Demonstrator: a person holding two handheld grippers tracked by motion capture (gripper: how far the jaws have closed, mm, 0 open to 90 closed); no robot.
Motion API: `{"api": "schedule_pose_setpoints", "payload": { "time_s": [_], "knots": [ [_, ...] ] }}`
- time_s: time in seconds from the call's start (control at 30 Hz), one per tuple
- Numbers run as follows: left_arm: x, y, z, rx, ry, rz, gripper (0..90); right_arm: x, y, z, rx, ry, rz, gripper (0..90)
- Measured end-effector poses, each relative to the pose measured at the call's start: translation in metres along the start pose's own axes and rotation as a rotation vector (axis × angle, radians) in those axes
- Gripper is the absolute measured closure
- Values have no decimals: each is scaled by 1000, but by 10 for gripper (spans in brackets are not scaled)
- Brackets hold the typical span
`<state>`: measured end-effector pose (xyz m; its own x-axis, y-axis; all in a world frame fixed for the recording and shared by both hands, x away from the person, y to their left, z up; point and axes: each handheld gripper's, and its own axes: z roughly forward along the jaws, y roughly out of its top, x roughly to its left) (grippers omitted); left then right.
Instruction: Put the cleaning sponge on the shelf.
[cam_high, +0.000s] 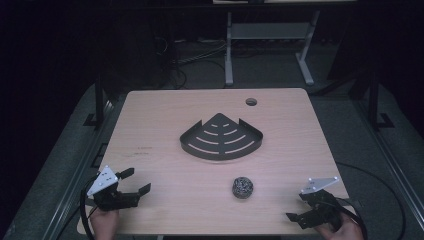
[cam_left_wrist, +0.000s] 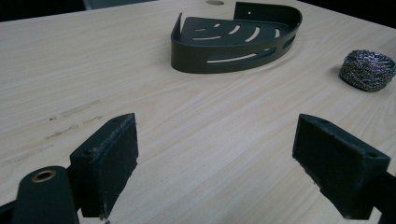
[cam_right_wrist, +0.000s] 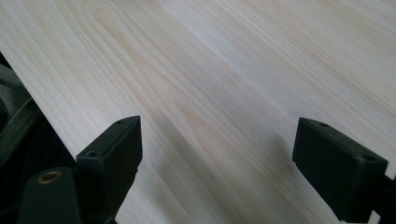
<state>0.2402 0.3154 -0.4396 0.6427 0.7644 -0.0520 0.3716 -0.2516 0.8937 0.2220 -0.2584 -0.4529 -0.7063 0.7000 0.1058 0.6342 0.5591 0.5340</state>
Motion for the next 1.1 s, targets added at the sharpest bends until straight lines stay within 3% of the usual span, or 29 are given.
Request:
{"api": "schedule_pose_setpoints", "payload": {
  "time_s": [0.23,0.43,1.1],
  "knots": [
    [-3,0,0,-2,0,-3,137,5,8,0,-5,24,-18,154],
    [-6,1,2,4,-8,16,137,19,23,1,15,27,-90,154],
    [-5,1,1,2,-9,17,137,30,43,16,48,68,-137,142]
  ]
}}
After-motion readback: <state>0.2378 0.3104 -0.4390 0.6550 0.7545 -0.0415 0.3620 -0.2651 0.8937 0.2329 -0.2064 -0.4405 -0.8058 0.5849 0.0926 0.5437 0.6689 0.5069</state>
